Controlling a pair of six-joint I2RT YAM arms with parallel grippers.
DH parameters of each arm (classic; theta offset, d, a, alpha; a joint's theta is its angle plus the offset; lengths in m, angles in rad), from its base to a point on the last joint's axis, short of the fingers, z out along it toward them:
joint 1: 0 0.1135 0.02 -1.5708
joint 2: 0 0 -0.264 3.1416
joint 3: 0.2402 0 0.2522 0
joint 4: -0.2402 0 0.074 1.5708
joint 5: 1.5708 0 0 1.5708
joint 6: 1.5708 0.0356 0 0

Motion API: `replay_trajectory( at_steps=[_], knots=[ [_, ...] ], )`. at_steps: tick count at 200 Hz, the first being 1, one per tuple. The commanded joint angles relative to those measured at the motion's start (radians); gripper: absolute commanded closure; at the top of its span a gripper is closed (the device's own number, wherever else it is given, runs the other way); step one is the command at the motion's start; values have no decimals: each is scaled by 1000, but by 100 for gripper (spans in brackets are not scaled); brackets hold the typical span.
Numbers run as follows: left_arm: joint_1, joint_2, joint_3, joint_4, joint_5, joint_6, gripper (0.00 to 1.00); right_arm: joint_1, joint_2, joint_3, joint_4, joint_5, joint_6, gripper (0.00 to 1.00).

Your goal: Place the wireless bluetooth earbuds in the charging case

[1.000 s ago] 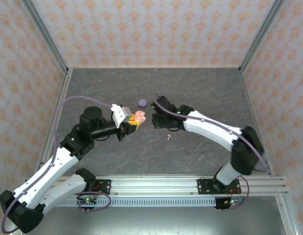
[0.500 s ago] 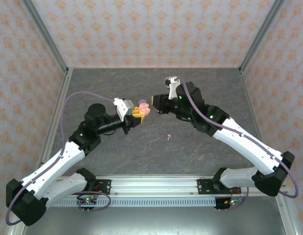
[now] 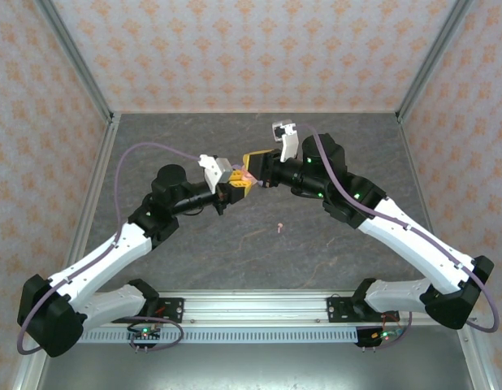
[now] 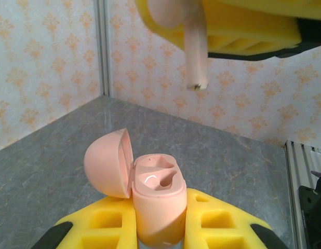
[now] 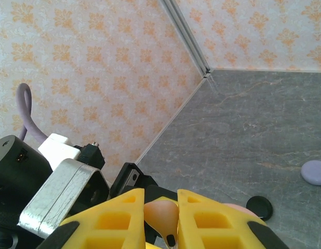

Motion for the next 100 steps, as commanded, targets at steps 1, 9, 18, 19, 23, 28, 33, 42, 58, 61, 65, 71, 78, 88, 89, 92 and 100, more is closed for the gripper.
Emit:
replay_trajectory(
  at_steps=[1,9,18,19,23,28,33,42,58,61,65,71,78,88,89,92,100],
  knots=[
    [-10,-3,40,55,9,8,100,7,-1,-13,28,-3,7,82],
    [-10,-3,42,54,4,7,100,7,-6,-21,26,5,7,82],
    [-10,-3,42,56,1,7,100,7,-9,-28,22,14,6,82],
    [-10,-3,42,56,1,7,100,7,-10,-29,21,14,5,82],
    [-10,-3,42,56,-1,7,100,6,-12,-32,19,17,5,82],
    [-11,-3,43,56,-3,7,100,7,-13,-36,20,19,7,82],
    [-11,-3,44,56,-3,6,100,6,-14,-40,20,20,7,82],
    [-12,-2,45,56,-4,4,100,7,-15,-46,17,22,6,82],
    [-12,-1,47,55,-5,2,100,7,-14,-57,16,22,10,82],
    [-13,-1,46,54,-5,2,100,7,-14,-60,16,22,11,82],
    [-14,-1,47,52,-4,2,100,6,-14,-63,16,23,12,82],
    [-15,-1,48,49,-4,2,100,7,-14,-66,13,24,13,82],
    [-15,-1,50,47,-4,2,100,6,-15,-69,12,27,15,82],
    [-16,-1,50,45,-4,3,100,6,-16,-77,12,30,15,82],
    [-16,-1,50,44,-5,3,100,7,-16,-77,13,30,15,82],
    [-16,-1,49,45,-5,4,100,7,-16,-80,12,33,15,82],
    [-17,-1,50,44,-4,4,100,7,-16,-84,12,37,16,82]
  ],
)
